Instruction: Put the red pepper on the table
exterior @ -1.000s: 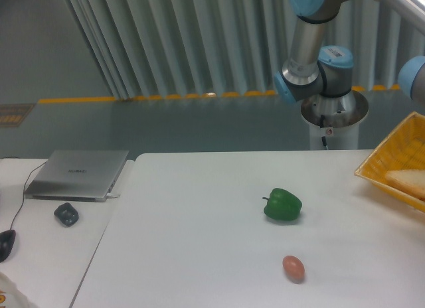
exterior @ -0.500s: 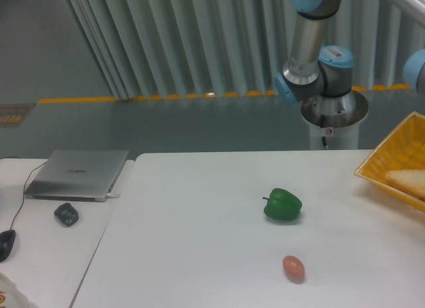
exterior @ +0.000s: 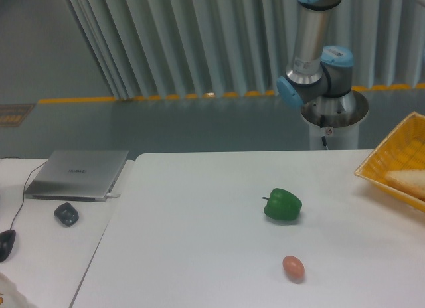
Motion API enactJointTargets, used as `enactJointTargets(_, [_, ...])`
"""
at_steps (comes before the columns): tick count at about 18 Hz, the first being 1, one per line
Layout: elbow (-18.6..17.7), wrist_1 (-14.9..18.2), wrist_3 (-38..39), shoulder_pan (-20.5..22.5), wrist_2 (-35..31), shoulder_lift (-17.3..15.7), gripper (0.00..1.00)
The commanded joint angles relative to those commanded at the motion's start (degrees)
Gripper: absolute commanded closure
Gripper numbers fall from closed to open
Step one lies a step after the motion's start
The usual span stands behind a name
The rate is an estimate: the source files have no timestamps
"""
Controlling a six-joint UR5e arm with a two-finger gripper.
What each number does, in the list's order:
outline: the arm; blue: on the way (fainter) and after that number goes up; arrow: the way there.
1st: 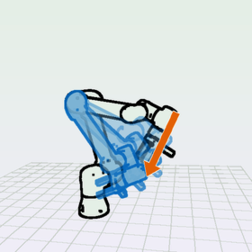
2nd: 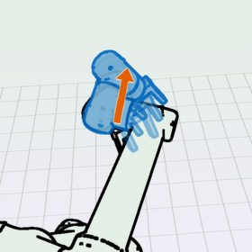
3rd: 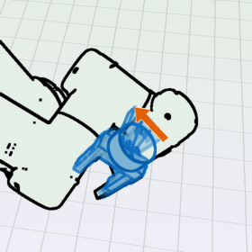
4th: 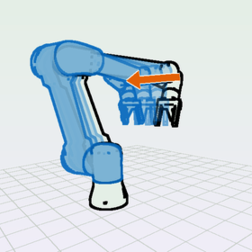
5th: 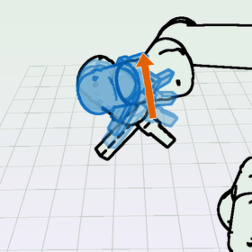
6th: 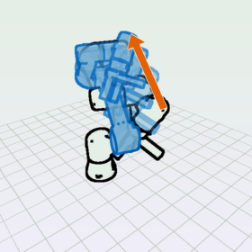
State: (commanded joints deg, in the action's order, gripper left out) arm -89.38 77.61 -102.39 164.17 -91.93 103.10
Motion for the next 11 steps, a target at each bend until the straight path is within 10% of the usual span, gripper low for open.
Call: enactJointTargets(11, [-6.07,-1.93,0.0,8.7,8.0,-2.03,0.0])
